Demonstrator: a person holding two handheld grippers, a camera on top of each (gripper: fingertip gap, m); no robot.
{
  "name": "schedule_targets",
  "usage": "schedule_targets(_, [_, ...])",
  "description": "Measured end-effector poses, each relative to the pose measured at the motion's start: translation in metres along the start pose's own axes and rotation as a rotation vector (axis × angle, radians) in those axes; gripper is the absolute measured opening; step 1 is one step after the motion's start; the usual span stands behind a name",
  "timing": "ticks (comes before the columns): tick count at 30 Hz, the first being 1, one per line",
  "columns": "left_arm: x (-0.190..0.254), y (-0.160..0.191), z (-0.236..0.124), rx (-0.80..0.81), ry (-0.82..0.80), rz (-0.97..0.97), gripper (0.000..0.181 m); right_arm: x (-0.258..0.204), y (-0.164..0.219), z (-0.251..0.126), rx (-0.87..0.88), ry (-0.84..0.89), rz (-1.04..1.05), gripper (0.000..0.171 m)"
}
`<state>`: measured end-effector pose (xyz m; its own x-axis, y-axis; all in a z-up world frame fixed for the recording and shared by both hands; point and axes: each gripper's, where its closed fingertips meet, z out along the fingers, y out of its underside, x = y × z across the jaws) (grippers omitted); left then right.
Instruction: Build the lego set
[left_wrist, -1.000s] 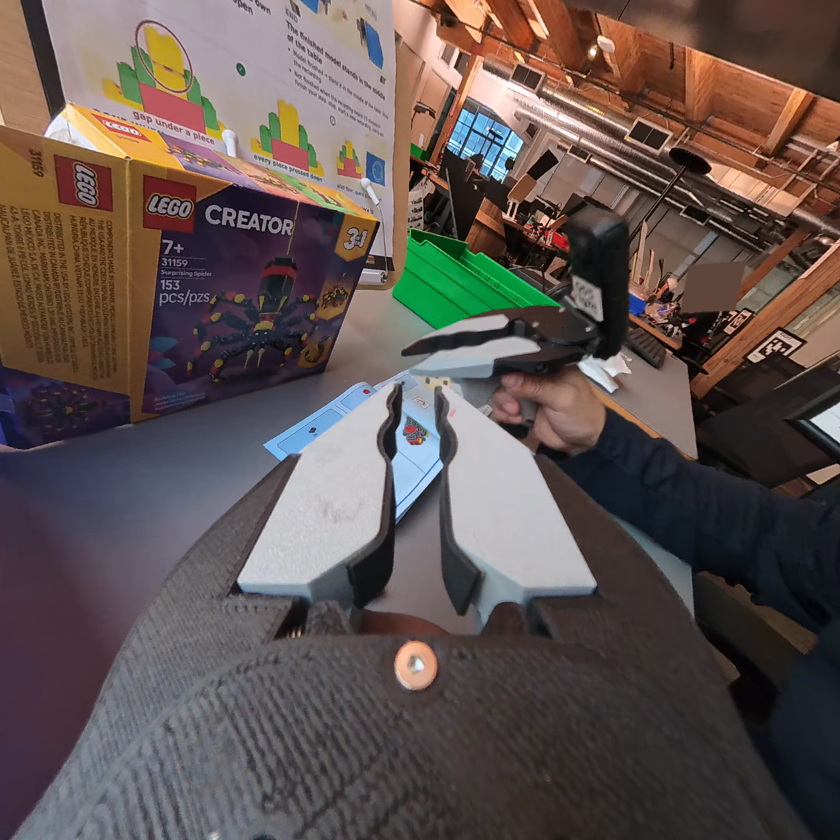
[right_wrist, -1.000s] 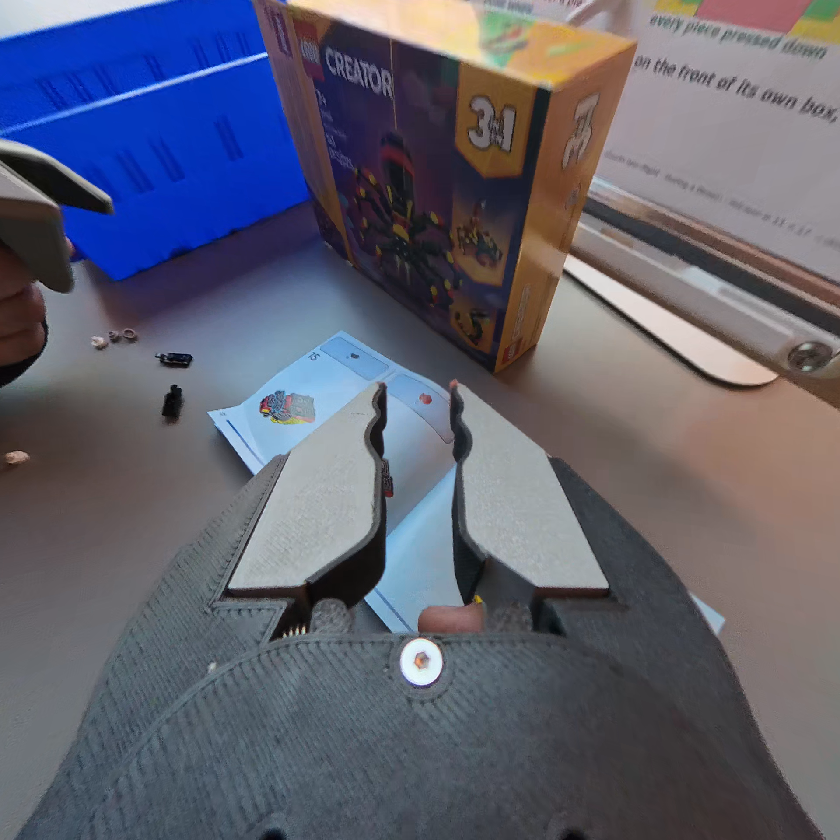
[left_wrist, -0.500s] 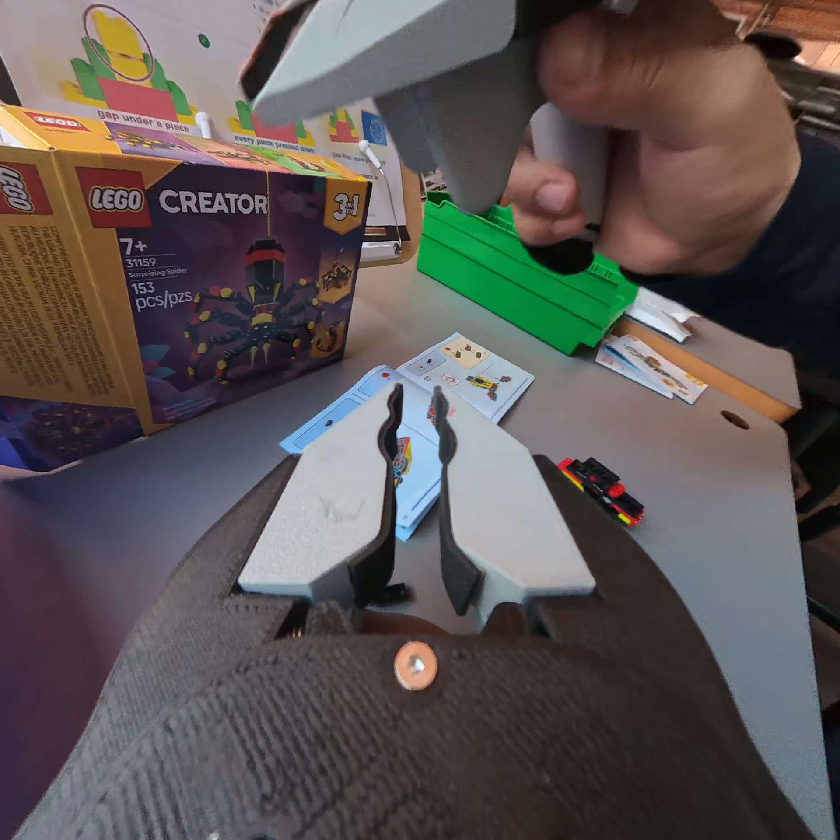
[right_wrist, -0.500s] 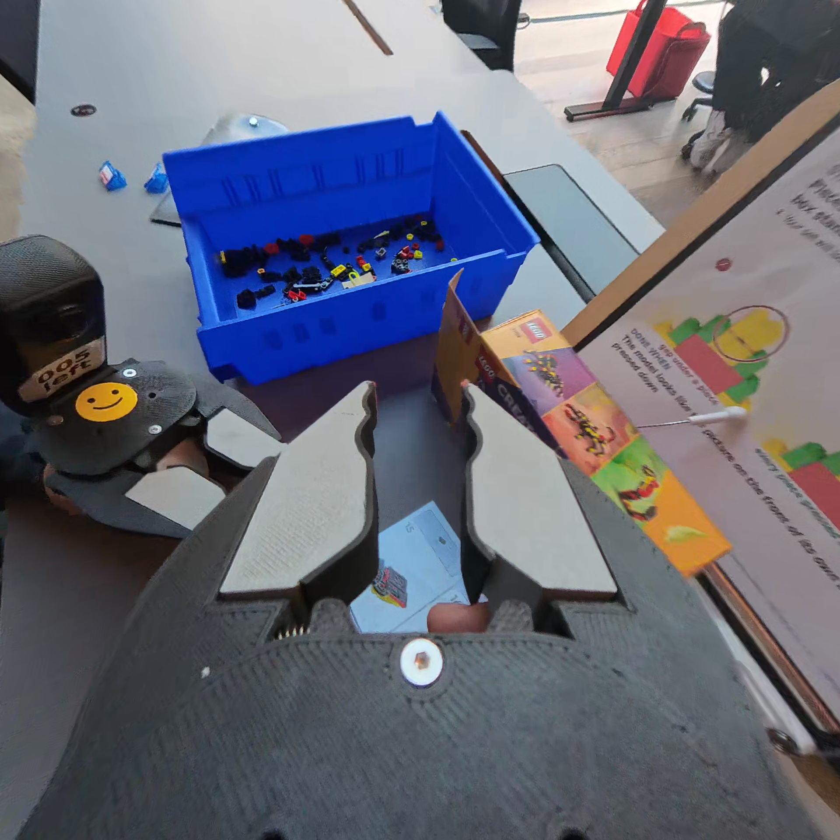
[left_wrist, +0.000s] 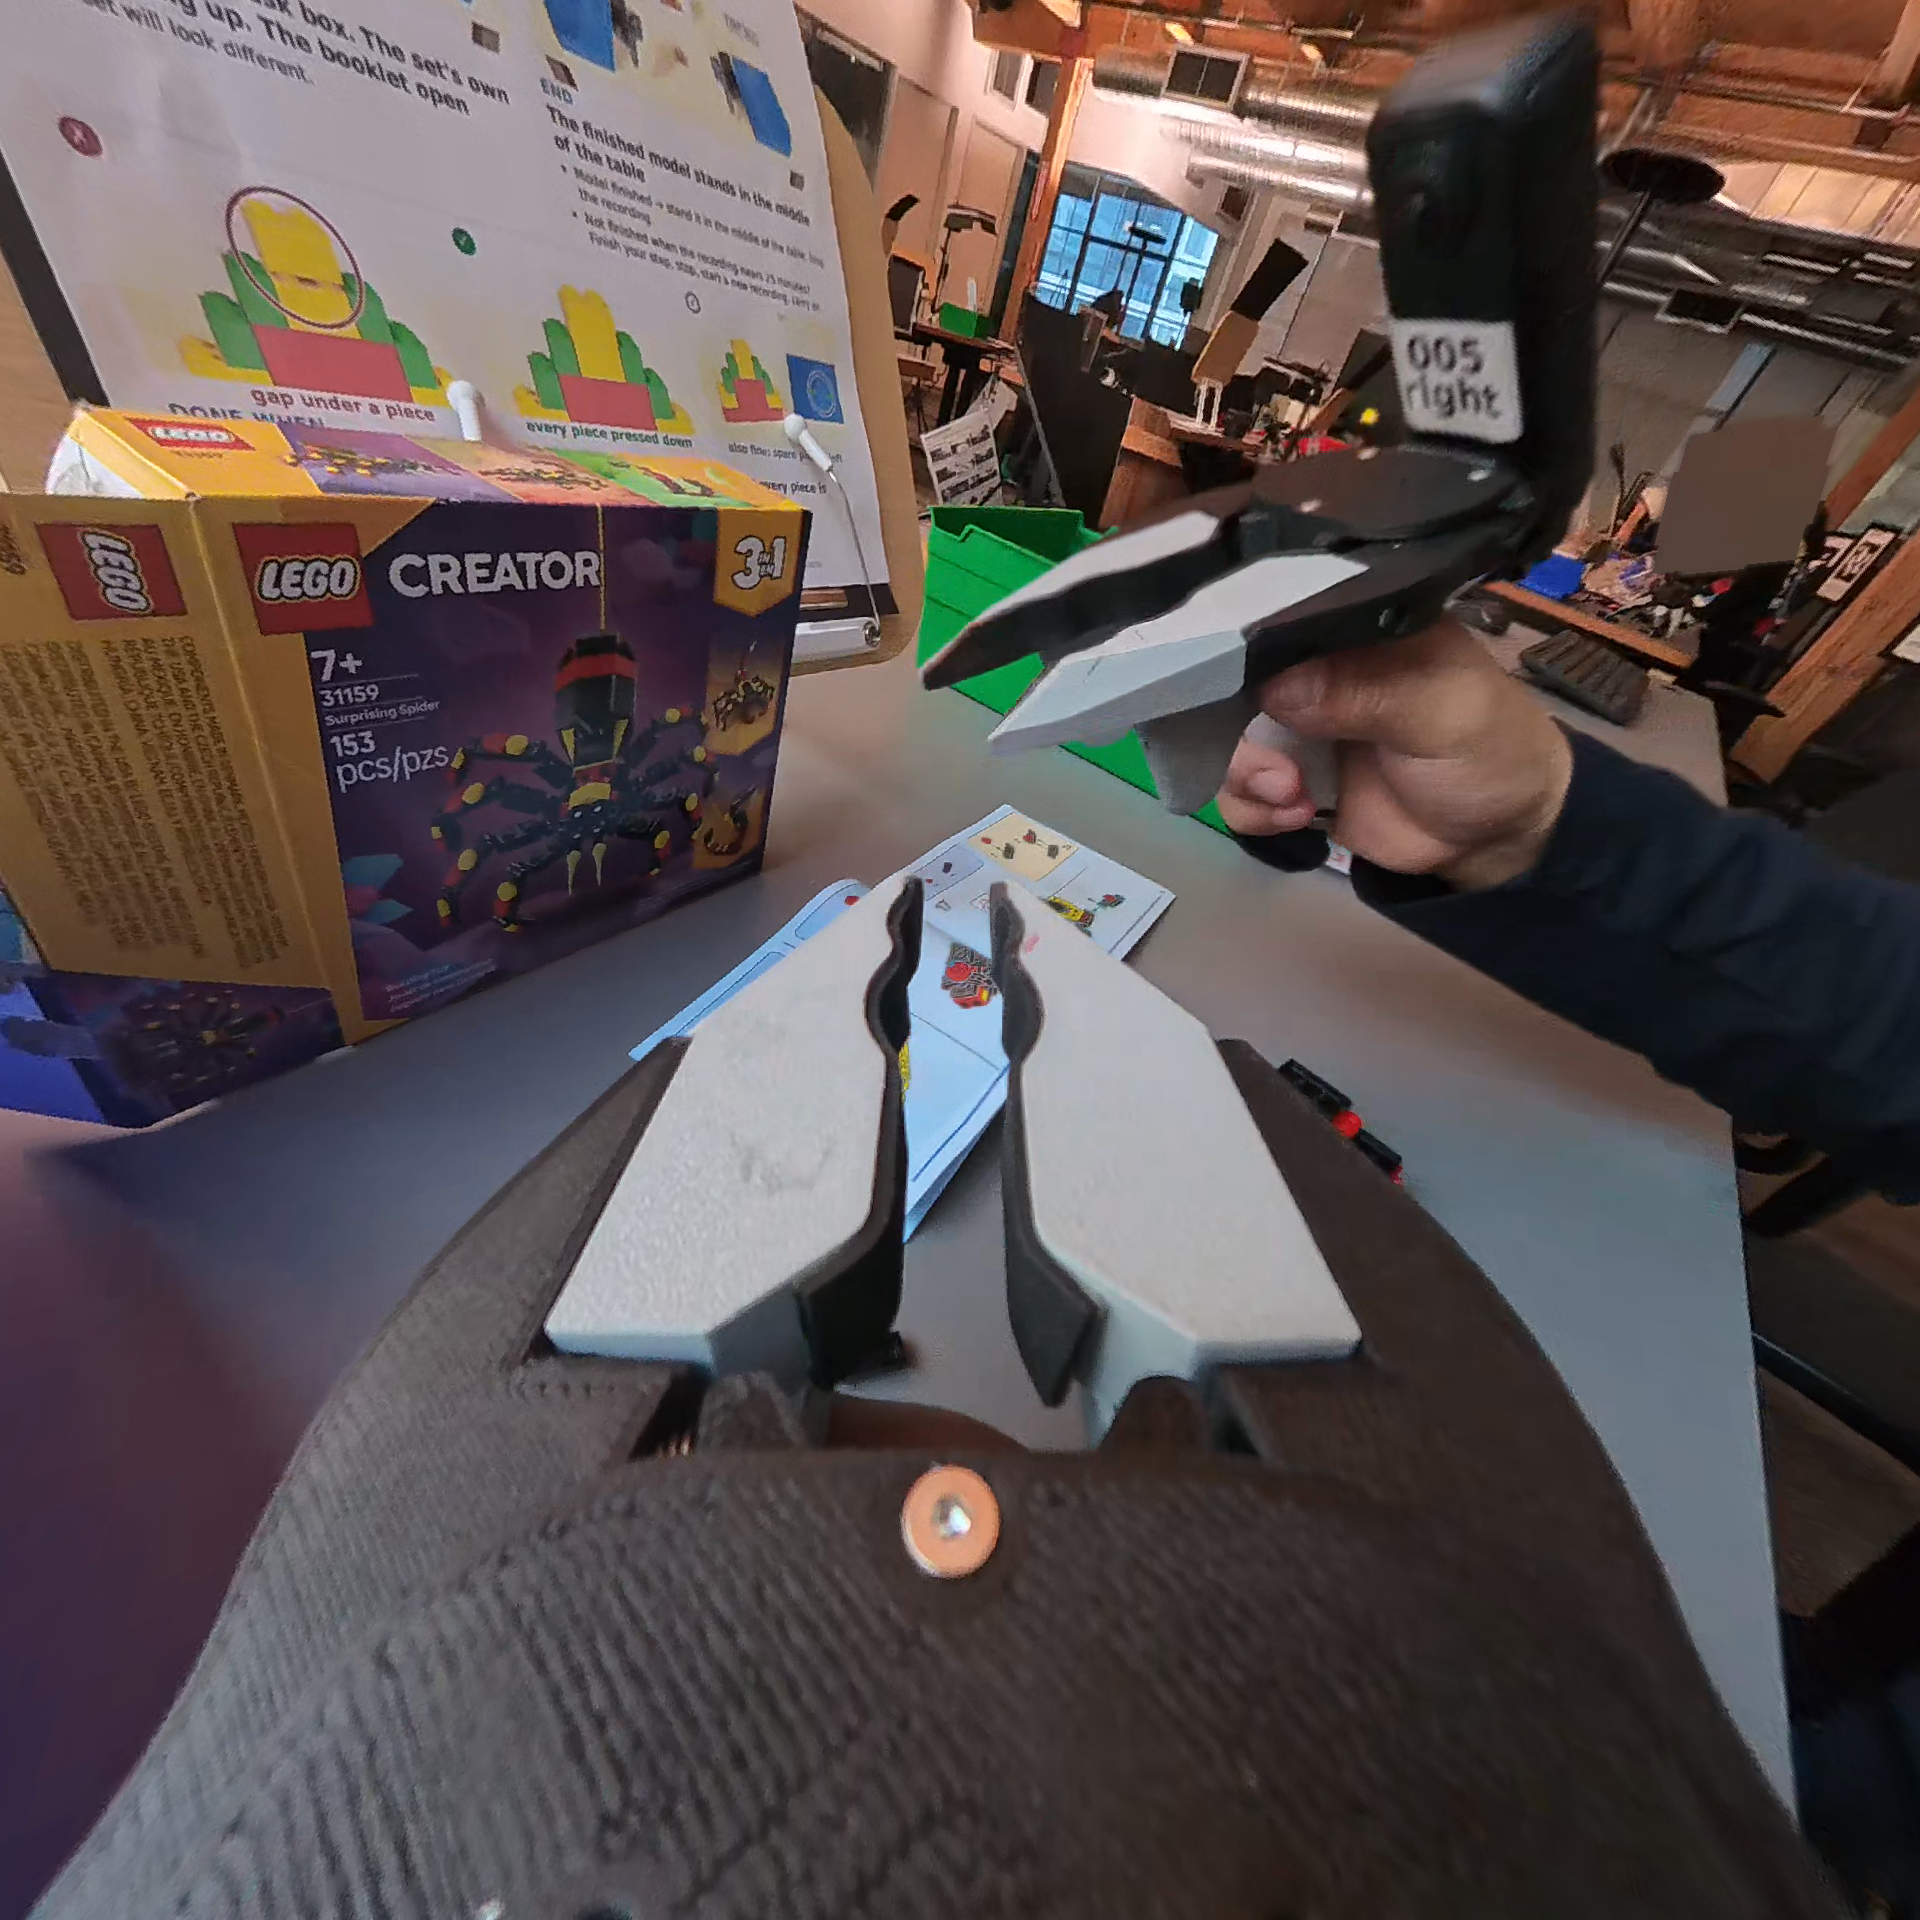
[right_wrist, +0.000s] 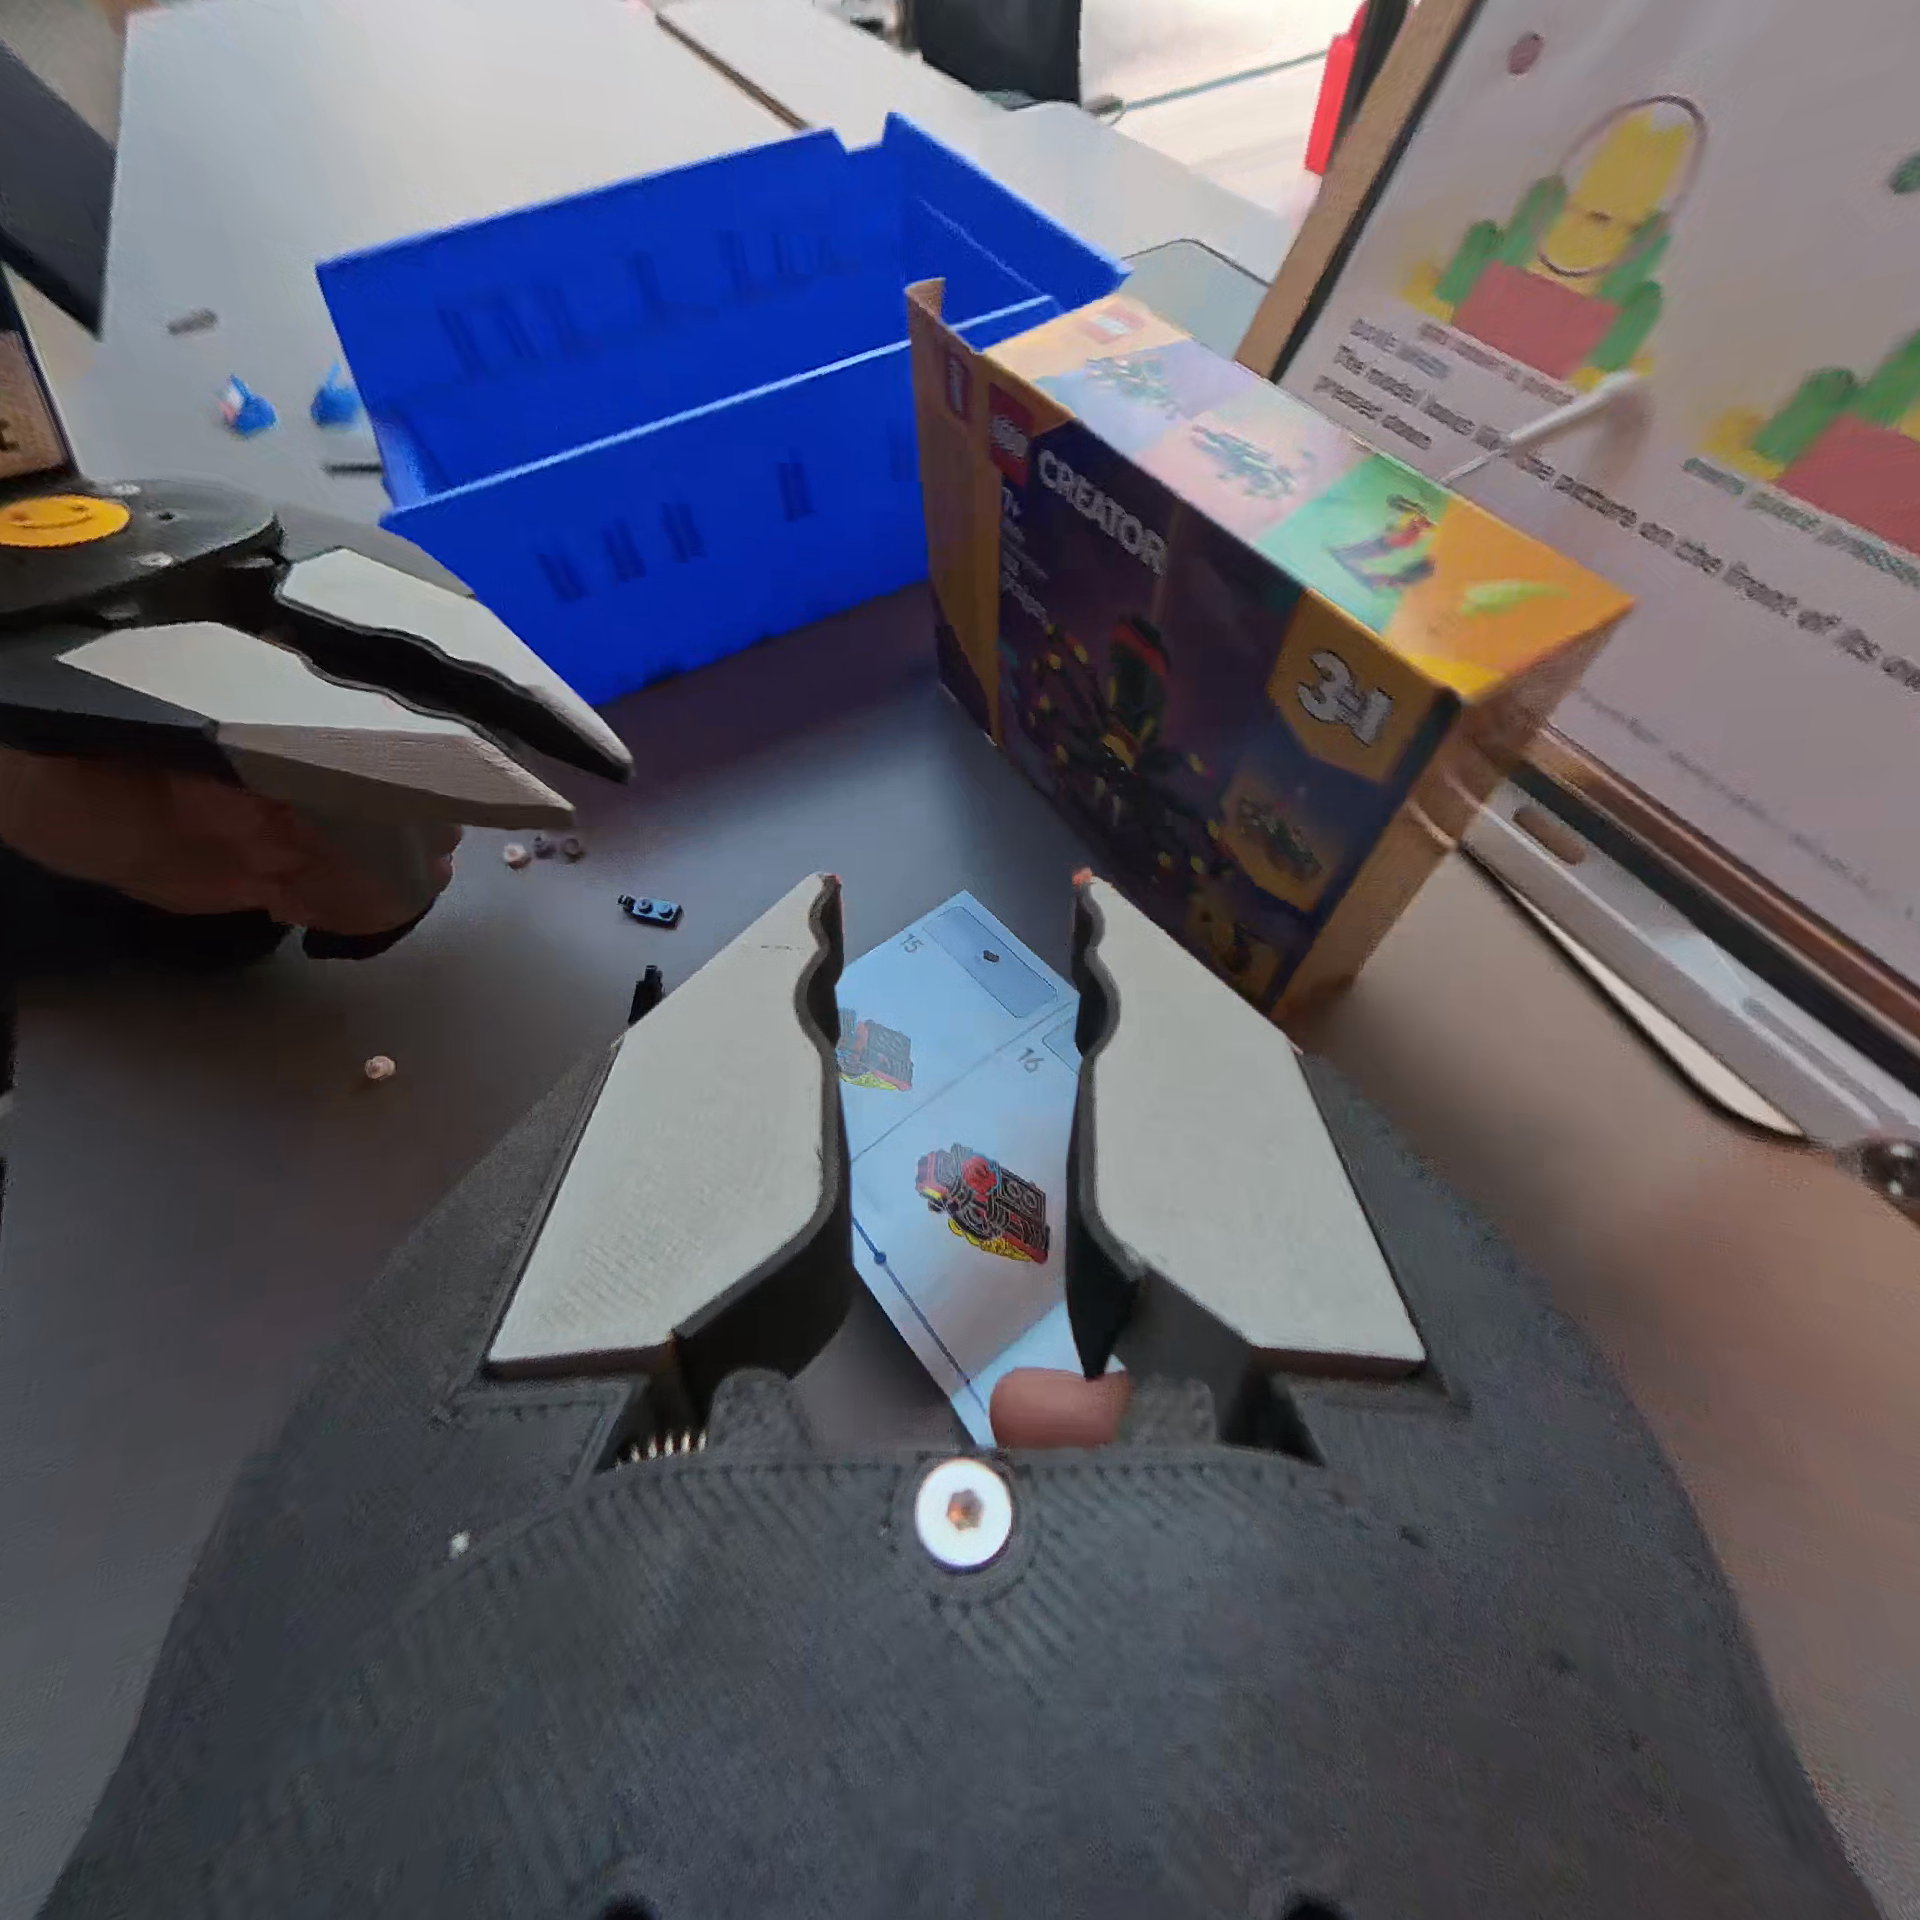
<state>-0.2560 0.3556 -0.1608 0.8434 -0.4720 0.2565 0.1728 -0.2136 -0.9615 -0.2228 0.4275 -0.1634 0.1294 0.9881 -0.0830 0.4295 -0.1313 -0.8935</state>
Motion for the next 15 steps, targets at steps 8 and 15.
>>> schedule_targets(8, [0.001,0.001,0.0,-0.004,-0.005,0.021,0.011,0.037,0.035,-0.016,0.12,0.089,0.108,0.04])
schedule_targets(15, [-0.01,-0.003,-0.002,0.007,-0.028,-0.006,0.011,0.043,0.06,-0.012,0.024,0.159,0.025,0.039])
